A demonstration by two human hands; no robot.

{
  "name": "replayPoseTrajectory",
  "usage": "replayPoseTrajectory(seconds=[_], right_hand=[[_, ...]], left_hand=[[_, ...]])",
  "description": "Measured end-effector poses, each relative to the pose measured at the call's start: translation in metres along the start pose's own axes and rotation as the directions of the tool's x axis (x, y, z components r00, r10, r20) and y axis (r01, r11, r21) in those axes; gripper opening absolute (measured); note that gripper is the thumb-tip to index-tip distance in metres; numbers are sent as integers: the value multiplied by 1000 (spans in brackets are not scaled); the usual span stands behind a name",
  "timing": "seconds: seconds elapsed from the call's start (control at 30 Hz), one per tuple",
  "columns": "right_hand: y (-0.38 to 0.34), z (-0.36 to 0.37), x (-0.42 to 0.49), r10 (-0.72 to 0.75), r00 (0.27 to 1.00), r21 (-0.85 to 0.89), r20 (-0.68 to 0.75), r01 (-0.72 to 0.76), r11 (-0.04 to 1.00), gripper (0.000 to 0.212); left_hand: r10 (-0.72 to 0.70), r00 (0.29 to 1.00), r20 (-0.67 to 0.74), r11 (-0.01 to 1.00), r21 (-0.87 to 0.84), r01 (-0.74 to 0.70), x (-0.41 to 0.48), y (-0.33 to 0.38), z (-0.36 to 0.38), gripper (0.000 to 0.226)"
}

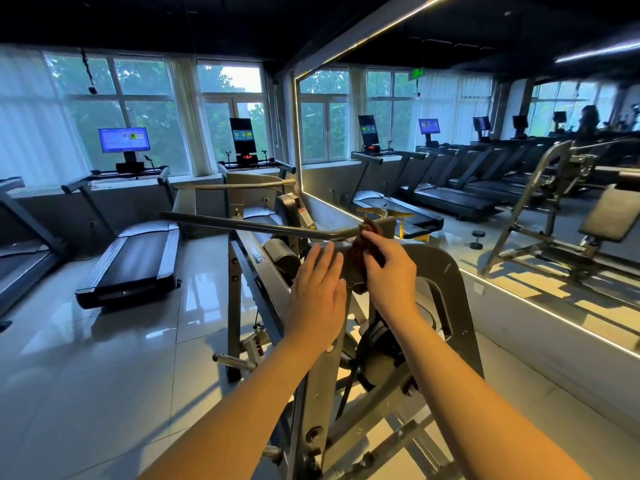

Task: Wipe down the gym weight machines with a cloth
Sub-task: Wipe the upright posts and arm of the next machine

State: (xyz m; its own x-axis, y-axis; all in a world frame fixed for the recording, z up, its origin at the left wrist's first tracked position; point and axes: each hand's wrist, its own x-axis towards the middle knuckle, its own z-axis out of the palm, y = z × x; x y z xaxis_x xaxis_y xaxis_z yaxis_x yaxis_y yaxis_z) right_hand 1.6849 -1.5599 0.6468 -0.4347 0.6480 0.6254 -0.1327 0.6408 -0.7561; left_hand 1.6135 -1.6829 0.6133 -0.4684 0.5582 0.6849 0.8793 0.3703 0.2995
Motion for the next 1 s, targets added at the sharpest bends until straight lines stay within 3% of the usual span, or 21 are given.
replayPoseTrajectory(seconds=[0.07, 0.17, 0.37, 0.43, 0.57, 0.77, 0.9, 1.0], right_hand=[[-14, 2, 16, -81, 984, -20, 156, 85, 996, 37], [-19, 1, 33, -73, 910, -19, 407, 89, 996, 34], [6, -23, 60, 122, 951, -115, 284, -93, 989, 28], [-1, -16, 63, 66, 929, -106, 365, -29, 994, 25], [-13, -11, 59, -61, 818, -37, 572, 100, 994, 29], [13, -24, 68, 14, 916, -130, 402, 41, 991, 27], [-6, -11, 56, -91, 828, 51, 553, 76, 996, 28], [-3, -16, 59, -138, 809, 6, 572, 164, 986, 30]], left_hand=[[-41, 999, -12, 999, 9, 41, 11, 7, -2, 50], [-71, 995, -76, 997, 24, 73, 16, 11, 2, 49], [-133, 981, -141, 988, 60, 143, 15, 20, 18, 51], [-161, 973, -167, 985, 34, 169, 16, 23, 20, 50], [-203, 960, -192, 979, -30, 201, 16, 24, 26, 44], [-218, 950, -222, 975, -15, 220, 17, 27, 30, 48], [-234, 946, -225, 972, -22, 235, 18, 21, 36, 44], [-218, 948, -233, 976, -24, 218, 17, 18, 32, 46]])
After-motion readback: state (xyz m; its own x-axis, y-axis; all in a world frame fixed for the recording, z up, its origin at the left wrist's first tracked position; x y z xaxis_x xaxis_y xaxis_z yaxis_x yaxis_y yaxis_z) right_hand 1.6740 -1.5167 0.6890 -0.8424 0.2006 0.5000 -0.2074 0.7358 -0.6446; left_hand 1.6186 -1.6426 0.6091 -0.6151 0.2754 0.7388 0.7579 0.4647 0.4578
